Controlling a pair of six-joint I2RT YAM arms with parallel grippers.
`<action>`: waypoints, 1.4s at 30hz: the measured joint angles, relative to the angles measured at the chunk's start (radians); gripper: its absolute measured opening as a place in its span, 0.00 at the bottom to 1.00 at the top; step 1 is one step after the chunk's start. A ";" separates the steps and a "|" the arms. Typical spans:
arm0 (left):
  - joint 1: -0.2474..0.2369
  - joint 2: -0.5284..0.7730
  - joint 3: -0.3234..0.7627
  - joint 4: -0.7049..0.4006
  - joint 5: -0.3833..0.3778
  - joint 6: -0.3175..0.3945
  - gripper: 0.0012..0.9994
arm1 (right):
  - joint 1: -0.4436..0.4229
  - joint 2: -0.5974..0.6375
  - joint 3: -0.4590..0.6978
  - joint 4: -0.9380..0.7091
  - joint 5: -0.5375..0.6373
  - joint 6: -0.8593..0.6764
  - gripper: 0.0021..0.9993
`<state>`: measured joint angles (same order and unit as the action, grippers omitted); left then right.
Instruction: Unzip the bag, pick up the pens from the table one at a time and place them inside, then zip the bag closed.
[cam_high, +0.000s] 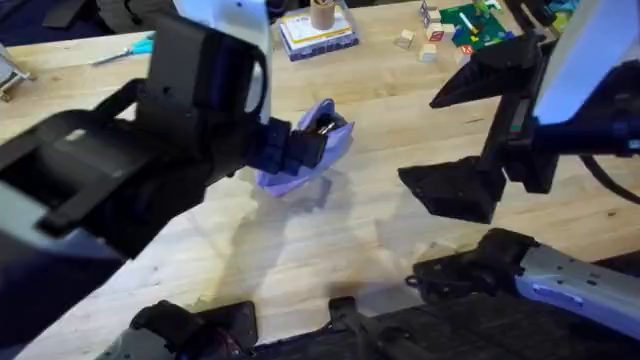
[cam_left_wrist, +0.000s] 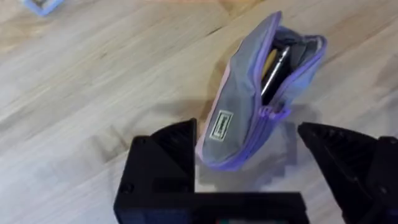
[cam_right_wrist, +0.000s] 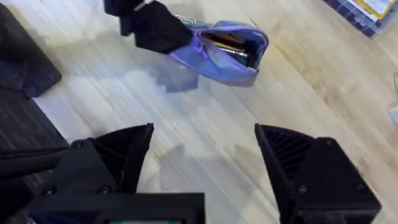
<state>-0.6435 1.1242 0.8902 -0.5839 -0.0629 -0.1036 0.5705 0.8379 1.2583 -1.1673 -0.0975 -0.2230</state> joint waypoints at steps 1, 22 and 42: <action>0.008 -0.011 0.000 -0.020 -0.002 0.000 0.99 | 0.000 0.000 0.000 0.000 0.000 0.000 1.00; 0.110 -0.231 0.000 -0.382 -0.009 0.136 0.99 | 0.000 0.079 0.000 0.002 0.000 0.000 1.00; 0.110 -0.169 0.000 -0.463 -0.064 0.265 0.99 | 0.000 0.212 0.000 0.003 -0.001 0.046 1.00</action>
<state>-0.5339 0.9555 0.8898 -1.0470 -0.1265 0.1616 0.5705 1.0498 1.2583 -1.1645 -0.0982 -0.1766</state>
